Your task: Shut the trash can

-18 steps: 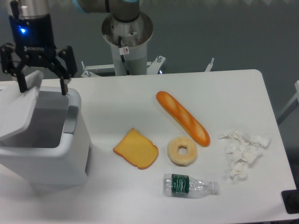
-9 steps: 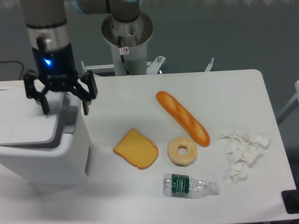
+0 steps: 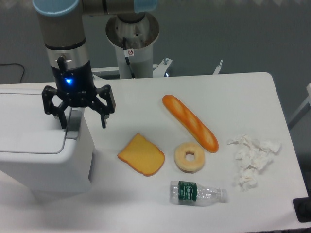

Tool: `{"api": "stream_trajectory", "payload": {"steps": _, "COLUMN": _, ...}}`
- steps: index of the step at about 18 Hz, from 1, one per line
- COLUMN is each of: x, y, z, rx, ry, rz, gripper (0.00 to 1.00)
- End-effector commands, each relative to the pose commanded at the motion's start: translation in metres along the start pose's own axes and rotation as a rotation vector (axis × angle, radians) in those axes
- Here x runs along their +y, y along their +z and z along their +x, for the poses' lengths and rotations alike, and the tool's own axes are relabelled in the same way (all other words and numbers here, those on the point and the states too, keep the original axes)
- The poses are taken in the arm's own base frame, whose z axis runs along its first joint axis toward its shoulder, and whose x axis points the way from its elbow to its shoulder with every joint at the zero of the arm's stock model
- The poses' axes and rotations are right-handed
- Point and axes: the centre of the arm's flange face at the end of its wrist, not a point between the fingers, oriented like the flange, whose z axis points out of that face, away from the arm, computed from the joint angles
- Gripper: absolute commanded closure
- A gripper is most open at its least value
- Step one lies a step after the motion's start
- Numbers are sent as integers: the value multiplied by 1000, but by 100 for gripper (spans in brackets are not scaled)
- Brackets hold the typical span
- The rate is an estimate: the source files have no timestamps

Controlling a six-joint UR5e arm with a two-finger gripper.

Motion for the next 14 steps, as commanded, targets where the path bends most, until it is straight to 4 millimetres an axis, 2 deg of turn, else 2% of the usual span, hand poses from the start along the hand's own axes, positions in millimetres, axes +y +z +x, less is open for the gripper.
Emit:
{"api": "stream_trajectory", "payload": {"steps": 7, "x": 0, "y": 2, "z": 0, "rx": 1, "ry": 0, "rz": -5, "gripper": 0}}
{"api": "stream_trajectory", "payload": {"steps": 10, "x": -3, "y": -7, "z": -2, "rx": -1, "ry": -3, "rz": 14, "gripper": 0}}
{"api": "stream_trajectory", "payload": {"steps": 14, "x": -10, "y": -27, "z": -16, "rx": -12, "ry": -27, "rz": 53, "gripper": 0}}
